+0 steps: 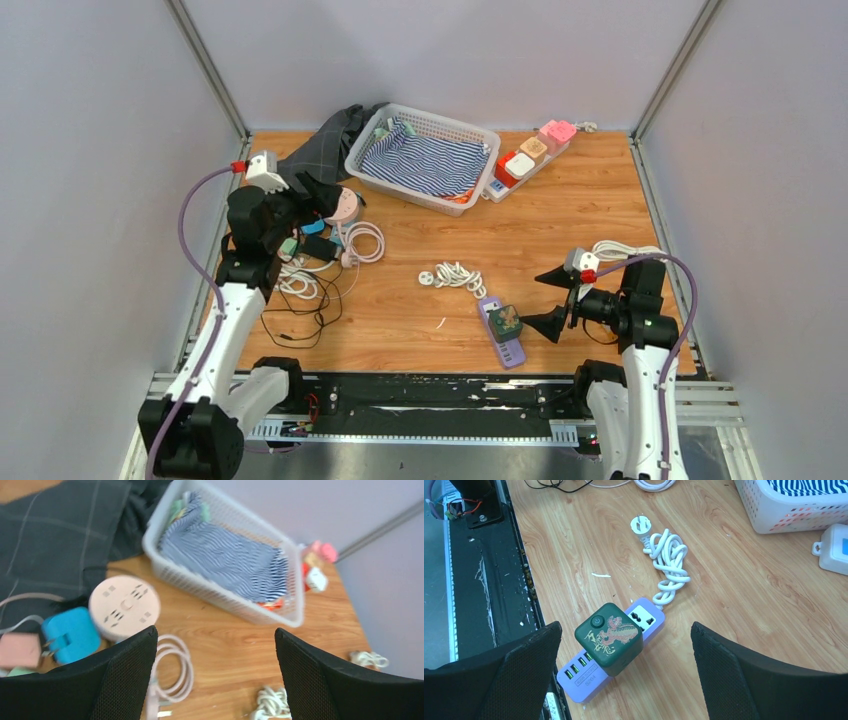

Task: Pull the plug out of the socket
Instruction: Remove the plug from the socket.

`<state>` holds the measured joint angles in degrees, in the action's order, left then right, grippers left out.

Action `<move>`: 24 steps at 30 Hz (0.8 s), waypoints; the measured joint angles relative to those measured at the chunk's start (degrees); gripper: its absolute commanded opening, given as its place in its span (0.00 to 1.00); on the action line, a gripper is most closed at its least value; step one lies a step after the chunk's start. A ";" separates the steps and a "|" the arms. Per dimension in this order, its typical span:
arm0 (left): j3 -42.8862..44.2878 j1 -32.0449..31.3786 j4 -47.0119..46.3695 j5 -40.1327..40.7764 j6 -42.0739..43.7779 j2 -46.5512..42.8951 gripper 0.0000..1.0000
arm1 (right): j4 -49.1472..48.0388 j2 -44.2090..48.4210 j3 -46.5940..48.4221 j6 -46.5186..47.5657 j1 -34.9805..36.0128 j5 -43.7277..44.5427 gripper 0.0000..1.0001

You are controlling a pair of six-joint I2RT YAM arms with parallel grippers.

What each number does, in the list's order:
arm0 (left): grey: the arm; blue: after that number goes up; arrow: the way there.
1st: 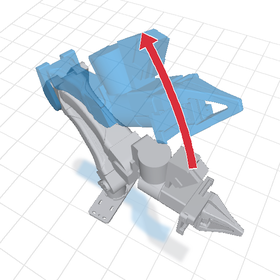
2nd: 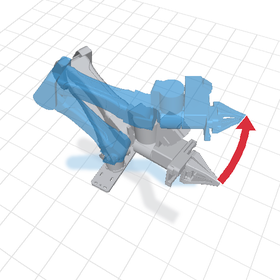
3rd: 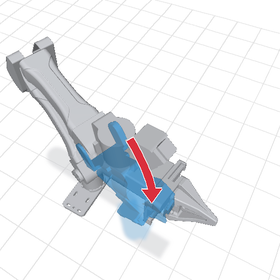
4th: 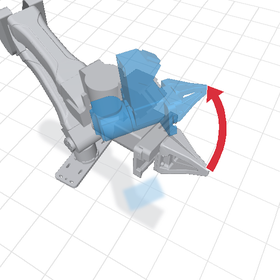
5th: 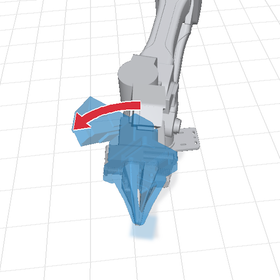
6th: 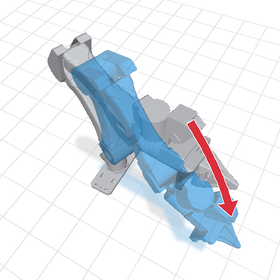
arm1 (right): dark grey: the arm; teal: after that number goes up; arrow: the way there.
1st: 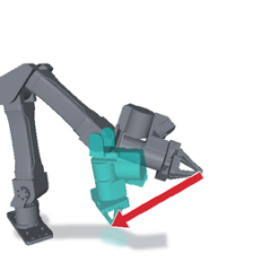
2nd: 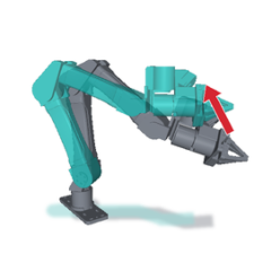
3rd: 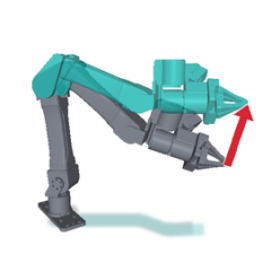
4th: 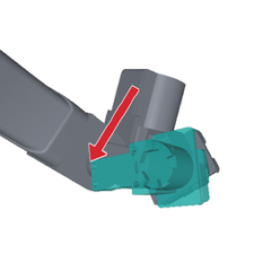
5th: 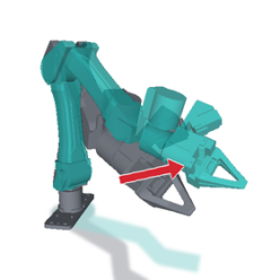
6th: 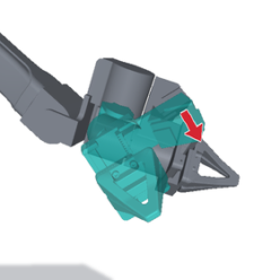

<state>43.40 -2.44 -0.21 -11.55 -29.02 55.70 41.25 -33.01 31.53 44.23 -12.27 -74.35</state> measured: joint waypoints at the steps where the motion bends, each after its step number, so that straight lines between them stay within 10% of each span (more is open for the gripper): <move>1: -0.09 -0.33 -1.11 -1.14 -0.15 -1.36 0.90 | 0.15 0.11 -0.11 0.48 0.00 -0.15 1.00; 16: 1.66 -6.47 -9.90 -20.33 -5.14 1.40 1.00 | 6.99 2.47 -0.59 16.15 0.17 -3.89 1.00; 24: -5.18 -24.33 -9.55 -11.17 5.22 -4.11 1.00 | 14.23 -9.03 2.89 31.23 11.32 0.79 1.00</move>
<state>38.22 -26.76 -9.76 -22.72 -23.79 51.59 55.48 -42.04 34.41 75.46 -0.95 -73.56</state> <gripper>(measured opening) 0.997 0.999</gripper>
